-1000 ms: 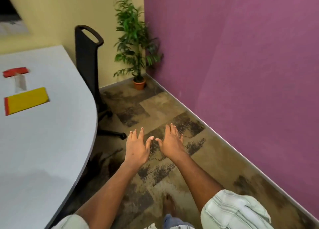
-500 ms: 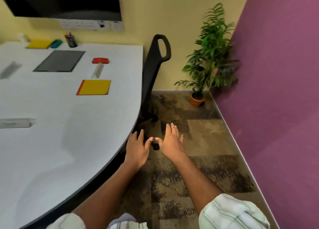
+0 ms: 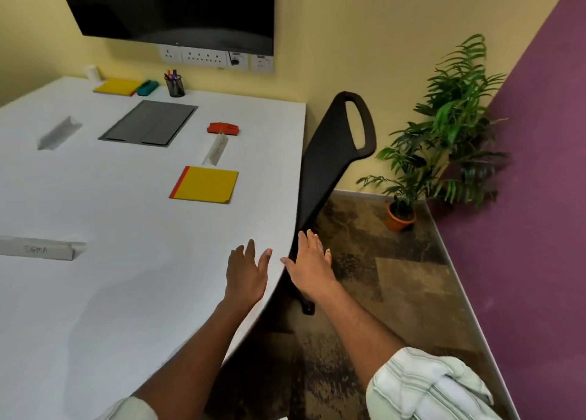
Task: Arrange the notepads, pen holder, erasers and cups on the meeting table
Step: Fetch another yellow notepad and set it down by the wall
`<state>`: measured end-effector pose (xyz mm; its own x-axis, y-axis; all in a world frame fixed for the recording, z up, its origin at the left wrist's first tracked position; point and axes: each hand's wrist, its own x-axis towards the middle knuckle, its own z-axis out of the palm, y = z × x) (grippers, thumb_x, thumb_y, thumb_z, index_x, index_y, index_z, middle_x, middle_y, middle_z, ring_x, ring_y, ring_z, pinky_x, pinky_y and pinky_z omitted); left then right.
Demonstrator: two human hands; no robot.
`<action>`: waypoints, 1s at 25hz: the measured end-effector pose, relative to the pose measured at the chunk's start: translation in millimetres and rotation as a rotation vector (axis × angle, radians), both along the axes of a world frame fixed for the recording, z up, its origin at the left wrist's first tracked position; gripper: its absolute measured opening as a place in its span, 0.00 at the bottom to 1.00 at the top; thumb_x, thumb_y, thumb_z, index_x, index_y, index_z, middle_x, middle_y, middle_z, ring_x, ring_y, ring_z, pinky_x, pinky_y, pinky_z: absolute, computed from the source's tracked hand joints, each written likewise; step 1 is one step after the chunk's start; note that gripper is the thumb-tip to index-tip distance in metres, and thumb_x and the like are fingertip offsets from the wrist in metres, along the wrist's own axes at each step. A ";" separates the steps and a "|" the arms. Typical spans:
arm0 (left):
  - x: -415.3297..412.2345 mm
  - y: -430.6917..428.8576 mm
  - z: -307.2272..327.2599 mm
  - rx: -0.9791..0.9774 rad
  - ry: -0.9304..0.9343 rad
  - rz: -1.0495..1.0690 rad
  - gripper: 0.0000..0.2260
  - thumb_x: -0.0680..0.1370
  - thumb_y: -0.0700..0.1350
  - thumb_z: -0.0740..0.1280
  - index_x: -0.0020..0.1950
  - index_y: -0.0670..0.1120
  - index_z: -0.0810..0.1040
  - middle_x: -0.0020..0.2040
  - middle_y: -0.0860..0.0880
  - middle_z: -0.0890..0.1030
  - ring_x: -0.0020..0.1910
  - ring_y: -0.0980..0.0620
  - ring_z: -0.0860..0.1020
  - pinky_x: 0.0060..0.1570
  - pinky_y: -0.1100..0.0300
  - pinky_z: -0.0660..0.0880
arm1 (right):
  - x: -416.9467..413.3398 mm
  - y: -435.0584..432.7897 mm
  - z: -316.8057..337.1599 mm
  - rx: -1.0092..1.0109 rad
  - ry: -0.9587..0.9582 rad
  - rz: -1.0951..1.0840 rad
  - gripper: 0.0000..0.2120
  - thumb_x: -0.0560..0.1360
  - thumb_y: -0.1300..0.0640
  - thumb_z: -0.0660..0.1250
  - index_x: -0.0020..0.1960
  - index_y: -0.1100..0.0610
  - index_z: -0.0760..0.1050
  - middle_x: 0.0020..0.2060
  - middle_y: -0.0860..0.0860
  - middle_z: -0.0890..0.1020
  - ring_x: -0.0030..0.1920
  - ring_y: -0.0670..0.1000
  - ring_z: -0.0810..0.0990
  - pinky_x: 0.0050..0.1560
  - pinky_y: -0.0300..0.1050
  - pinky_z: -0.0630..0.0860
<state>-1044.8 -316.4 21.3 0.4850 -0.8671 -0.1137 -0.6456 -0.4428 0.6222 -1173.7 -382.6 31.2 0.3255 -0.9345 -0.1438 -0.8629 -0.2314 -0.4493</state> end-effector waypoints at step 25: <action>221.1 -221.3 -31.6 -0.082 1.003 0.964 0.26 0.80 0.57 0.58 0.67 0.36 0.68 0.50 0.40 0.74 0.47 0.42 0.74 0.49 0.51 0.75 | 278.5 -277.8 -34.6 0.025 0.050 0.539 0.34 0.79 0.45 0.61 0.75 0.64 0.54 0.73 0.61 0.62 0.73 0.60 0.61 0.71 0.56 0.60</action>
<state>-823.8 -537.7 -10.3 0.6311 -0.2624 -0.7300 0.6211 -0.3929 0.6781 -895.1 -660.4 -3.3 0.7499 -0.6334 -0.1911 -0.6454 -0.6369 -0.4216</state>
